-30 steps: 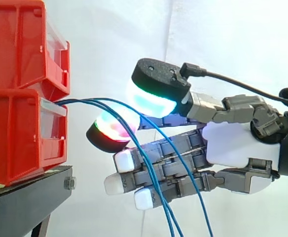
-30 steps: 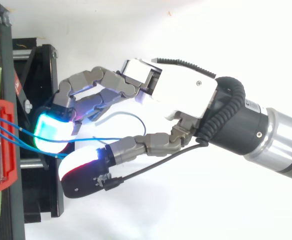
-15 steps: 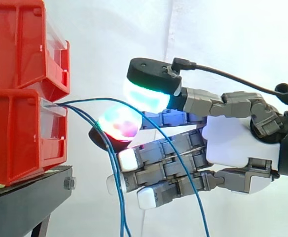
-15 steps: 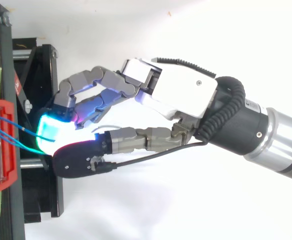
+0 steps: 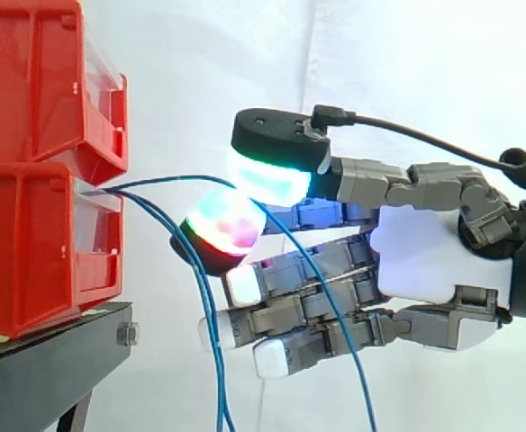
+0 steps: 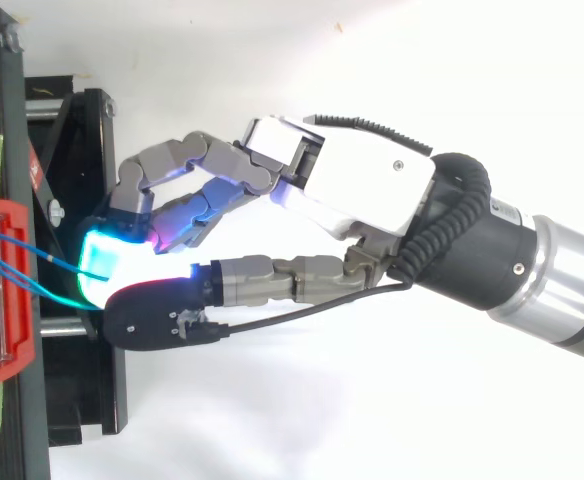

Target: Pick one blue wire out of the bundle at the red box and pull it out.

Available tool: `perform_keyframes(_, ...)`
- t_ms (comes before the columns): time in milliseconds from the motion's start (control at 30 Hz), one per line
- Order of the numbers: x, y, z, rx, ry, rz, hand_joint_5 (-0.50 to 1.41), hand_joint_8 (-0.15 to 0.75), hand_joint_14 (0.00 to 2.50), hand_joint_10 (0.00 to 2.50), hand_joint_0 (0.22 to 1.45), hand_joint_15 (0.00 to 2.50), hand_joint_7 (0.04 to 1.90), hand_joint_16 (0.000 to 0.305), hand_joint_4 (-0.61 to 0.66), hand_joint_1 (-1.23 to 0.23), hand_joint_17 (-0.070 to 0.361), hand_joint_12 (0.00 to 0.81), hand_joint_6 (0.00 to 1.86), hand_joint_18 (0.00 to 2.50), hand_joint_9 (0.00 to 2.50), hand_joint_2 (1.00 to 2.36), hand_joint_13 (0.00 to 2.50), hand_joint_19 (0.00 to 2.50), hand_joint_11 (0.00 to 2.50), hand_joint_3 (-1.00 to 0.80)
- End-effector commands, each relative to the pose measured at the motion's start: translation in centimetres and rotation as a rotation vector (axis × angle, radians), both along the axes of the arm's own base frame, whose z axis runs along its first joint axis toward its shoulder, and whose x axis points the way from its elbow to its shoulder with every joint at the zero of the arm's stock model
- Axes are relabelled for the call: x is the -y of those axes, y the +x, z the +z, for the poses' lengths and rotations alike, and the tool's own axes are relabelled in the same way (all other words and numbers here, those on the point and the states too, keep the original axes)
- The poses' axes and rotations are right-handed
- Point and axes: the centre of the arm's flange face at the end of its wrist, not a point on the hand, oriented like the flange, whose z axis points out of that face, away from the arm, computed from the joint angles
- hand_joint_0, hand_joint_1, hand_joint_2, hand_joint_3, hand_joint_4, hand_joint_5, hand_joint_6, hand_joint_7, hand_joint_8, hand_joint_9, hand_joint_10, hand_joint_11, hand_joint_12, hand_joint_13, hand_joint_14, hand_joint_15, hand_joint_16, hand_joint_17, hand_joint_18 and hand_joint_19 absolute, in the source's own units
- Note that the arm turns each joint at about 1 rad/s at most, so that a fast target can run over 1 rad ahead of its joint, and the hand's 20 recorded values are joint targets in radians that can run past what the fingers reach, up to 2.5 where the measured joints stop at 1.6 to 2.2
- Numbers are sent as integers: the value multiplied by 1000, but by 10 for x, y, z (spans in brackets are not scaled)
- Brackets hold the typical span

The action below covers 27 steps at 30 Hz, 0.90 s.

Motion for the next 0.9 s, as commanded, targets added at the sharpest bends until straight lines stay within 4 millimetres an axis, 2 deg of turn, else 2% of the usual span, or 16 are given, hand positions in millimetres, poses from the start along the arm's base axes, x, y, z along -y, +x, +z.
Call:
perform_keyframes(0, 1, -4, 6, -20, 15, 6, -159, 383, 17, 18, 603, 430, 1112, 61, 84, -694, 137, 446, 953, 876, 975, 1023, 871, 519, 762, -62)
perform_keyframes(333, 6, -39, 35, -215, 53, 31, -151, 395, 17, 17, 607, 434, 1119, 63, 61, -706, 143, 456, 956, 891, 1005, 1019, 881, 508, 758, -24)
perform_keyframes(367, 8, -46, 44, -237, 57, 26, -150, 397, 15, 17, 607, 435, 1119, 64, 61, -705, 143, 459, 956, 891, 1007, 1019, 882, 514, 766, -22)
perform_keyframes(533, 11, -58, 56, -289, 63, 21, -149, 394, 17, 18, 608, 434, 1115, 64, 61, -705, 143, 460, 956, 890, 1006, 1019, 882, 510, 765, -23)
perform_keyframes(667, 13, -65, 66, -315, 58, 18, -148, 396, 15, 17, 608, 434, 1122, 64, 55, -706, 144, 463, 956, 891, 1008, 1018, 881, 506, 755, -20)
perform_keyframes(867, 14, -67, 65, -322, 66, 14, -146, 397, 15, 17, 609, 438, 1122, 65, 58, -708, 146, 464, 956, 889, 1011, 1017, 884, 502, 757, -16)
